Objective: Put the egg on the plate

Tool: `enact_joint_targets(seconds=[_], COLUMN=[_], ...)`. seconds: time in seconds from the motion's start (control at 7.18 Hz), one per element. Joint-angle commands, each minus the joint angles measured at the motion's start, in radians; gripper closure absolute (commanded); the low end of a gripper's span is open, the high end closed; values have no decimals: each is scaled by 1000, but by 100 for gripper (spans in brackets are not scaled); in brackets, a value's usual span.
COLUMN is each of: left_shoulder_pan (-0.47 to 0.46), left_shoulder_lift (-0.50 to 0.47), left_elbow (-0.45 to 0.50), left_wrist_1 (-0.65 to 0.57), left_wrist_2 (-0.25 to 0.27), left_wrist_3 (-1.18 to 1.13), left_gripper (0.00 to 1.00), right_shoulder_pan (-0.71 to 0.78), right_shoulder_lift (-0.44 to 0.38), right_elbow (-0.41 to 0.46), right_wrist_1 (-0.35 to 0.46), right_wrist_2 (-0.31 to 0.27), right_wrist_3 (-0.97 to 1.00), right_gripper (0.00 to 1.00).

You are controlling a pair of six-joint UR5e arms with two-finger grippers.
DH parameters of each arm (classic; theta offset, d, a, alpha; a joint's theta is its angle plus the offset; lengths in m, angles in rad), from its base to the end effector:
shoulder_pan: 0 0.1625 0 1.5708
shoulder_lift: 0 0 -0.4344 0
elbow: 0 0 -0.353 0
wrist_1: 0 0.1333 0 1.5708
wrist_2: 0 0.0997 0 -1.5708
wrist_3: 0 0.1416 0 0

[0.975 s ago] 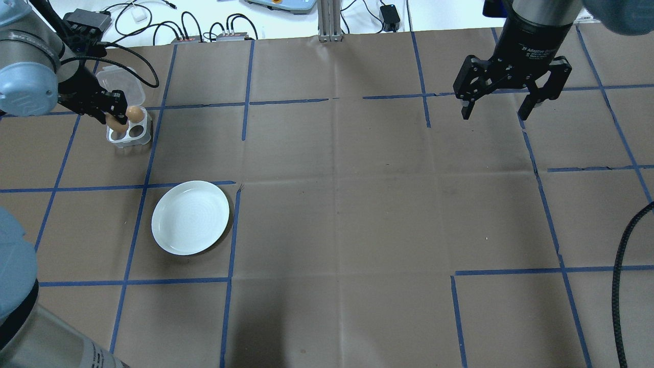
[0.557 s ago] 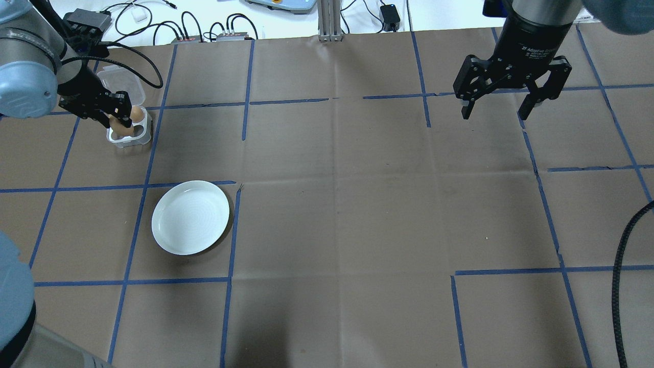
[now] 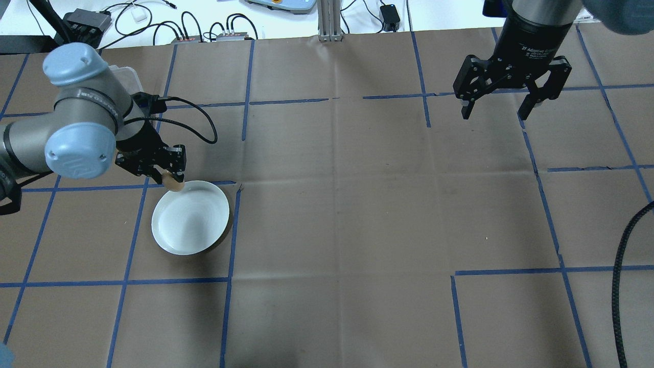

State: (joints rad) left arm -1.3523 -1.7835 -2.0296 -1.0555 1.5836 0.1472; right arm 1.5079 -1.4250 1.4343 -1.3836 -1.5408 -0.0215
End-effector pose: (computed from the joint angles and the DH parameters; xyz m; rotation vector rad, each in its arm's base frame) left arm -0.0320 -0.4625 0.2121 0.1095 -3.1144 -0.2435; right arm 0.1067 -0.4939 0.4307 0.0685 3.0880 0.3022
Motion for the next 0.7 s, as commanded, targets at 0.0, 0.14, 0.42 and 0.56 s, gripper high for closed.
enact_joint_targets(seconds=[0.0, 0.14, 0.42, 0.56], left_shoulder_pan=[2, 4, 4, 4], left_shoulder_lift=[-14, -13, 38, 94], left_elbow=[-24, -14, 14, 58], left_wrist_1=[35, 35, 20, -30], left_wrist_2=[1, 6, 13, 18], left_wrist_3=[2, 5, 11, 11], left_gripper=[38, 7, 1, 1], right_shoulder_pan=[0, 0, 0, 0], right_shoulder_lift=[0, 0, 0, 0], right_elbow=[0, 0, 0, 0], right_wrist_1=[0, 0, 0, 0], right_wrist_2=[1, 1, 1, 1], right_wrist_3=[0, 0, 0, 0], right_gripper=[0, 0, 0, 0])
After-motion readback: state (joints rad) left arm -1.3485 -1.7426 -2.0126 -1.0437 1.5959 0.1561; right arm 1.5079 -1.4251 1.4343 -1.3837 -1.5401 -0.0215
